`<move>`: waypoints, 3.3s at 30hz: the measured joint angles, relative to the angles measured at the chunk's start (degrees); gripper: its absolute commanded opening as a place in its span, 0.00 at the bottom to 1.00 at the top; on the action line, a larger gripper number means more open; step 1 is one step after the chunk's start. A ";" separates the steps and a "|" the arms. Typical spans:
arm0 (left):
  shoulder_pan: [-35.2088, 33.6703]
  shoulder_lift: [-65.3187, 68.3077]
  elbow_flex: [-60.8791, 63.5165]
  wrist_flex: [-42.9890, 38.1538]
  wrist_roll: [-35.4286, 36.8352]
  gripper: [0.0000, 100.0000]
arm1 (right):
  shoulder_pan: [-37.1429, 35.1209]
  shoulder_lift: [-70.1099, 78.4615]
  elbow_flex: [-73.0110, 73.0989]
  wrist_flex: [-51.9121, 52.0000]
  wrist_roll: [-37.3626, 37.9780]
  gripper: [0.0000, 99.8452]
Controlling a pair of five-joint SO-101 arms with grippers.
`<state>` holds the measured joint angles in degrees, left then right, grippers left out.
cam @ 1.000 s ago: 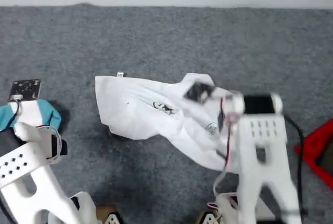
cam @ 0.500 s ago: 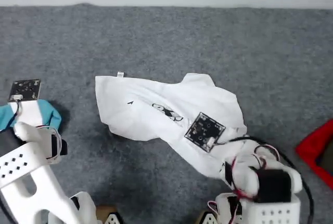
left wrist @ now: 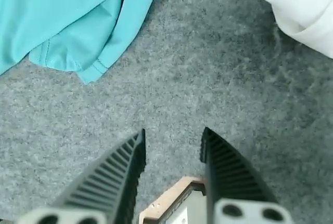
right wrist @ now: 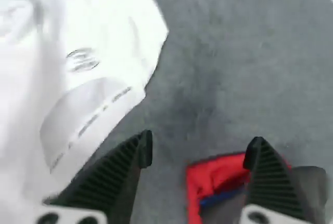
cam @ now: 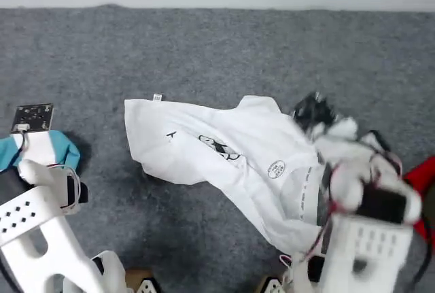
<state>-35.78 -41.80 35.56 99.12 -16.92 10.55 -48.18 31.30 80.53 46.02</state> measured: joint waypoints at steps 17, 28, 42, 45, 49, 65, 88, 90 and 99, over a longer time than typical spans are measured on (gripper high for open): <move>0.00 0.00 0.00 0.00 0.00 0.17 | -8.09 65.05 -36.22 -0.70 -14.07 0.29; 0.00 0.00 0.00 0.00 0.00 0.17 | -8.79 81.41 -47.91 -0.35 -13.27 0.03; 0.00 0.00 0.00 0.00 0.00 0.17 | -7.56 82.73 -50.29 1.14 -12.04 0.01; 0.00 0.00 0.00 0.00 0.00 0.17 | -4.84 82.73 -54.68 -1.67 -12.04 0.01; 0.00 0.00 0.00 0.00 0.00 0.17 | -2.20 82.73 -59.52 -7.47 -11.52 0.01; 0.00 0.00 0.00 0.00 0.00 0.17 | -10.73 93.54 -77.98 20.13 -7.82 0.36; 0.00 0.00 0.00 0.00 0.00 0.17 | -8.70 106.20 -95.21 15.56 -7.82 0.01; 0.00 0.00 0.00 0.00 0.00 0.17 | -7.12 107.43 -99.34 13.36 -7.82 0.01; 0.00 0.00 0.00 0.00 0.00 0.17 | -0.79 111.74 -106.73 0.00 -7.47 0.01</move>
<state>-35.78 -41.80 35.56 99.12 -16.92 9.76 63.56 -75.43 80.53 38.55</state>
